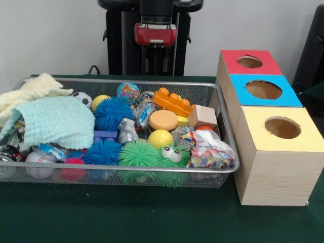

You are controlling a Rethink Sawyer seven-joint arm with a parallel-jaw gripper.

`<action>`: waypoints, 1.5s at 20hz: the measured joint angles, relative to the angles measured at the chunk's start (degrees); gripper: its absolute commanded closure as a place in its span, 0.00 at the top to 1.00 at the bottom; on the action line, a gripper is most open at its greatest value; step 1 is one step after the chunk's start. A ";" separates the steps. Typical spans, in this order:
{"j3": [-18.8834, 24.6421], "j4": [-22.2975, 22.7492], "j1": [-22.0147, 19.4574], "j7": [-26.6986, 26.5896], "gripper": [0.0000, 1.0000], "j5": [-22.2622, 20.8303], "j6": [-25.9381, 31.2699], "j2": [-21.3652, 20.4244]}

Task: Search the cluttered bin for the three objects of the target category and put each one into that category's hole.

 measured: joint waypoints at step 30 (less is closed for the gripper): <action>6.40 1.18 -0.04 0.01 1.00 4.54 4.38 -6.56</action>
